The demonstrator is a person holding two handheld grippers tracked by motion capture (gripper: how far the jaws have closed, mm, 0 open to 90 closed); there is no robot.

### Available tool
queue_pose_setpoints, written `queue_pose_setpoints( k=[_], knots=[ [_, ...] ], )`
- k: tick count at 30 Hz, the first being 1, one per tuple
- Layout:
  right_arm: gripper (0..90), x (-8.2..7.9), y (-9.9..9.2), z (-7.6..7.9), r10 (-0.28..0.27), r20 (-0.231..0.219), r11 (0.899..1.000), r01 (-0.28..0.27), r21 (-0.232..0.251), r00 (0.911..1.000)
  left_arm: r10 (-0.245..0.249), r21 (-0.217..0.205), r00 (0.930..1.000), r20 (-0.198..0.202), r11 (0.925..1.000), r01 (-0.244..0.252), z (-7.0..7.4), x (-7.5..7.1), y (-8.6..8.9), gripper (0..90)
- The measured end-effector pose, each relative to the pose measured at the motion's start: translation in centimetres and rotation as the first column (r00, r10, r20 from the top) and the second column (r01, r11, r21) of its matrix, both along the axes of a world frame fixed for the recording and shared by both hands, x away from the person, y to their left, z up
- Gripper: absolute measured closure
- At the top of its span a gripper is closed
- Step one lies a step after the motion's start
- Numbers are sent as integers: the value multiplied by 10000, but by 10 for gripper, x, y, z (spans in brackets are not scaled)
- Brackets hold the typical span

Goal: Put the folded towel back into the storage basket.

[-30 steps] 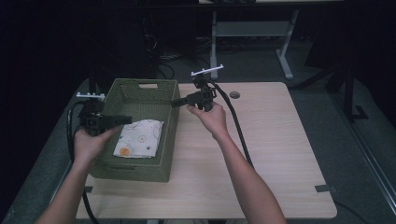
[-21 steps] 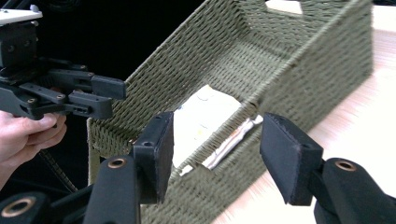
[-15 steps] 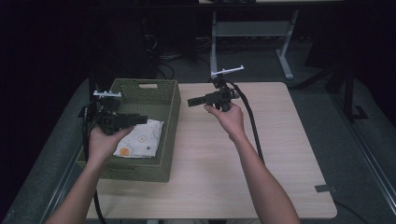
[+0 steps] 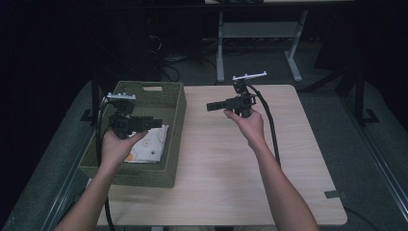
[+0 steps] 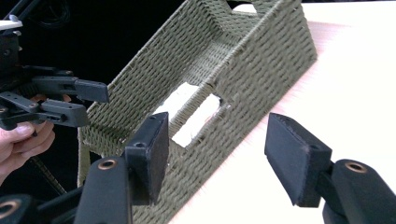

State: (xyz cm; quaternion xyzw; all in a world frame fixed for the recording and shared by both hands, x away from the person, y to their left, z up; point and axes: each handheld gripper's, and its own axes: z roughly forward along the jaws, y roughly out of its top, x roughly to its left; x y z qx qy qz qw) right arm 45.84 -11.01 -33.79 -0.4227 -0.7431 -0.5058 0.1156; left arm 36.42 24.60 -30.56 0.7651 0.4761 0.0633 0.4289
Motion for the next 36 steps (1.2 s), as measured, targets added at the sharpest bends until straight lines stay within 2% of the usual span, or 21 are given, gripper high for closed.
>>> queue_pose_setpoints(
  k=[7, 16, 18, 23, 28, 36],
  knots=[
    [372, -2, -17, -3, -231, -55, 9997, 231, 42, 9997, -339, 13, 9994, 14, 9994, 339, -2, 0, -17, 464],
    [353, -5, -44, -14, -563, -292, 9984, 564, 47, 9980, -656, -44, 9978, -63, 9978, 656, -8, 1, -40, 454],
    [352, -6, -53, -17, -649, -319, 9978, 653, 132, 9974, -752, 81, 9971, -64, 9971, 752, -9, 1, -46, 454],
    [348, -7, -64, -22, -668, -396, 9976, 675, 166, 9970, -912, 56, 9958, -99, 9958, 913, -11, 1, -61, 445],
    [348, -11, -79, -29, -751, -476, 9969, 762, 209, 9960, -1130, -200, 9935, -135, 9934, 1127, -15, -2, -77, 437],
    [347, -19, -104, -37, -980, -648, 9946, 999, 271, 9931, -1310, -334, 9912, -195, 9909, 1303, -22, -5, -96, 419]
  ],
)
